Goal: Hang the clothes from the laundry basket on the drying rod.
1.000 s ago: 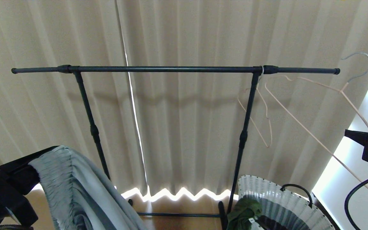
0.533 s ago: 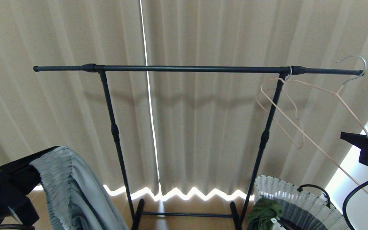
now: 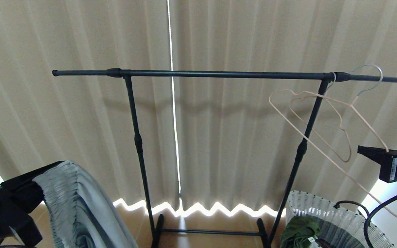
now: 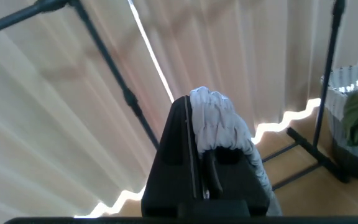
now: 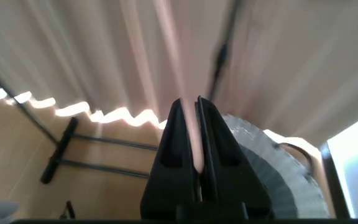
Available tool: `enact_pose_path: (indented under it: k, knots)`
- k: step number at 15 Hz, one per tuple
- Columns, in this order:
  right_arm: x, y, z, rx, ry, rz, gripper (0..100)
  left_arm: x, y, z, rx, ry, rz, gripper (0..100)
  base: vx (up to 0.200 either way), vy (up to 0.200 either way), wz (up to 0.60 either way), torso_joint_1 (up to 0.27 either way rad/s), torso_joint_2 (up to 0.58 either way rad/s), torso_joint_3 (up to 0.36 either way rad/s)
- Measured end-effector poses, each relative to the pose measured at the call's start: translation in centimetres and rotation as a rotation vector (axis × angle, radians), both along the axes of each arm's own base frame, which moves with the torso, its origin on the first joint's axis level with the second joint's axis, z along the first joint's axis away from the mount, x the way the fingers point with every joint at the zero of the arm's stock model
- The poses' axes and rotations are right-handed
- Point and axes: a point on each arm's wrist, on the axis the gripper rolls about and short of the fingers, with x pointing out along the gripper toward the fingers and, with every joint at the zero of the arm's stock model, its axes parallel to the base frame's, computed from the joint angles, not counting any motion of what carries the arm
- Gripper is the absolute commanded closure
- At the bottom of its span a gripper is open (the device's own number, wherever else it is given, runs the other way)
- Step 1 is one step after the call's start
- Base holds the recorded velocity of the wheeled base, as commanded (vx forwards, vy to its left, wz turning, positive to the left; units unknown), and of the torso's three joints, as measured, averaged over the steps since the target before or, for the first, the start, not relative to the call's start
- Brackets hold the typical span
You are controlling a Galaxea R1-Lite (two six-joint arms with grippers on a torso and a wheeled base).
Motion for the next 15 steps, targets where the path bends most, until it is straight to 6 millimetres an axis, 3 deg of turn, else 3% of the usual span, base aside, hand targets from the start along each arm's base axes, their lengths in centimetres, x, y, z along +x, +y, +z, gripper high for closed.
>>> enact_pose_path:
  k: [8,12,15]
  knots:
    - [0.5,3.5,-0.8,0.047,0.044,0.162,100,1.1,-0.5,-0.1,0.114,0.065,0.036,100,0.0,0.0,0.0,0.0,0.0,0.0]
    - [0.5,5.9,-1.2,0.096,0.084,0.253,100,4.4,-2.4,3.1,0.085,0.101,0.074,100,0.0,0.0,0.0,0.0,0.0,0.0]
    - [0.0,7.5,-1.3,0.116,0.099,0.327,100,8.0,-4.4,5.2,0.049,0.148,0.162,100,0.0,0.0,0.0,0.0,0.0,0.0]
